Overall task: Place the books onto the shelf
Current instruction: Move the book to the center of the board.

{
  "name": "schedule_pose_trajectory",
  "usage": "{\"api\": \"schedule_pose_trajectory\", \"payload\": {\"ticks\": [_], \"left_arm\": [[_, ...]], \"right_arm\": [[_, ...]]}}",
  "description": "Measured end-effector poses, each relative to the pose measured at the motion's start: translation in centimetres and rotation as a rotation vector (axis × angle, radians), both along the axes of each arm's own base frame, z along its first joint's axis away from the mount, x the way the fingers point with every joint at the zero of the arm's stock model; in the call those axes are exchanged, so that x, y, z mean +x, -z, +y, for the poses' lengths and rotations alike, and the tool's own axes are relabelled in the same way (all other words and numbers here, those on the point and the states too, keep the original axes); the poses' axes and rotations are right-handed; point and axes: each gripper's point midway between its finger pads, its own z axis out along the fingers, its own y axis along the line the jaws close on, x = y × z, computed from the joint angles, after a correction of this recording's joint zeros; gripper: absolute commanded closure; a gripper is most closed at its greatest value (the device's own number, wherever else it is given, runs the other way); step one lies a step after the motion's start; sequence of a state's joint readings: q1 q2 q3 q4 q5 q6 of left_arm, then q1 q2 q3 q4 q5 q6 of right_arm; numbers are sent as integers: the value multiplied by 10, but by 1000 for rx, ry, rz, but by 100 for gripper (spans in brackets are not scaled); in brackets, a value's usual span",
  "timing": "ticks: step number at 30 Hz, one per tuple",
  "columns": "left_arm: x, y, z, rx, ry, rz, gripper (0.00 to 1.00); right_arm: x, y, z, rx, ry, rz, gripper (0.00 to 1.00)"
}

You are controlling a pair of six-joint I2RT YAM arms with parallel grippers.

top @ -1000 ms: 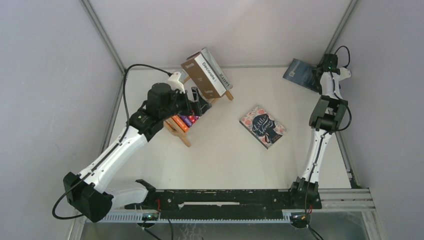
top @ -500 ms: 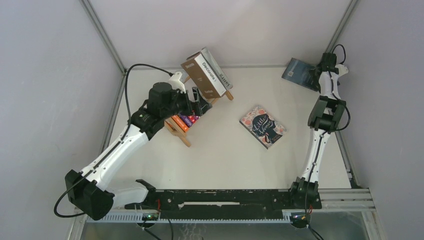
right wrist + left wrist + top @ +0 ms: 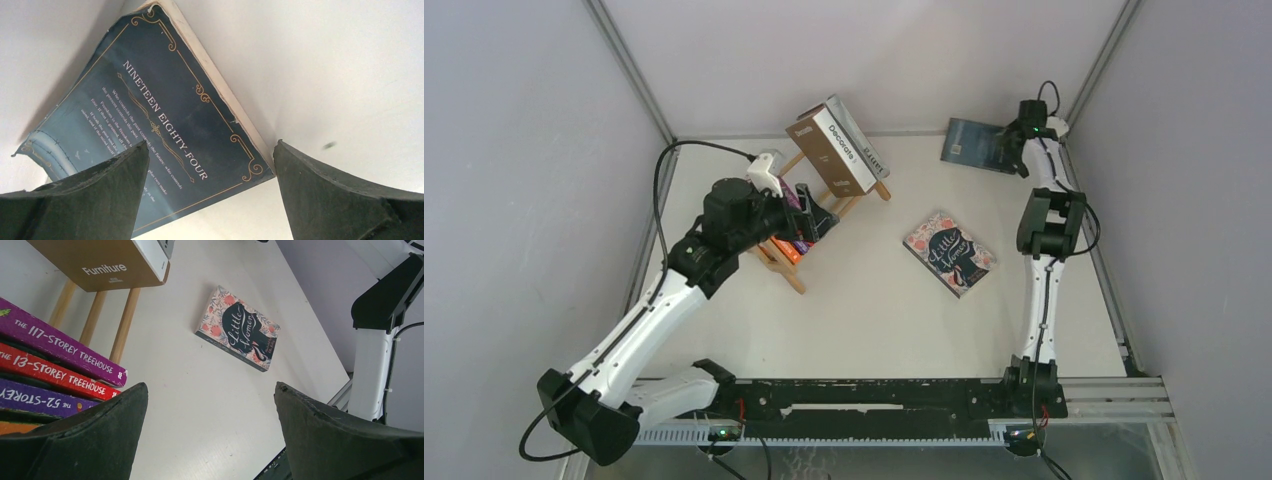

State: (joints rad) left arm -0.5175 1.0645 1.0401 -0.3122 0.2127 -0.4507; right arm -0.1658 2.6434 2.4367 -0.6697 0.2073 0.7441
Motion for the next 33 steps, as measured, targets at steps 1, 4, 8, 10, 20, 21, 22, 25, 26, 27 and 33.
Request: {"api": "schedule_pose_trajectory", "payload": {"ticks": [1,4,8,10,20,21,22,25,26,27,33], "left_arm": [[-1,-1,1,0,1,-5,0],[-6,-4,4,-4,0,-19,0],[-11,-12,8,-13,-1,-36,0],[-14,-14,10,-16,-2,-42,0],[-19,-17,13,-12,0,-49,0],[-19,-17,13,-10,0,-49,0],[-20,-16,13,-10,0,-48,0],[-20,-15,14,-6,-1,-45,0],[-19,-15,14,-4,-2,-47,0],[-19,-15,14,-1,-2,-48,0],[-15,-9,14,17,-5,-39,0]], "right_arm": [[2,0,13,6,-24,-3,1],[4,0,51,25,-90,-4,1],[-4,0,85,42,-149,15,1],[-11,0,98,41,-175,28,1],[-23,-13,88,-113,-238,68,1],[-22,-15,84,-145,-245,72,1],[-22,-18,81,-168,-251,73,1],[-17,-30,74,-259,-277,71,2],[-13,-35,73,-286,-286,60,3],[-9,-40,73,-310,-295,45,4],[27,-83,87,-422,-361,-92,9]]}}
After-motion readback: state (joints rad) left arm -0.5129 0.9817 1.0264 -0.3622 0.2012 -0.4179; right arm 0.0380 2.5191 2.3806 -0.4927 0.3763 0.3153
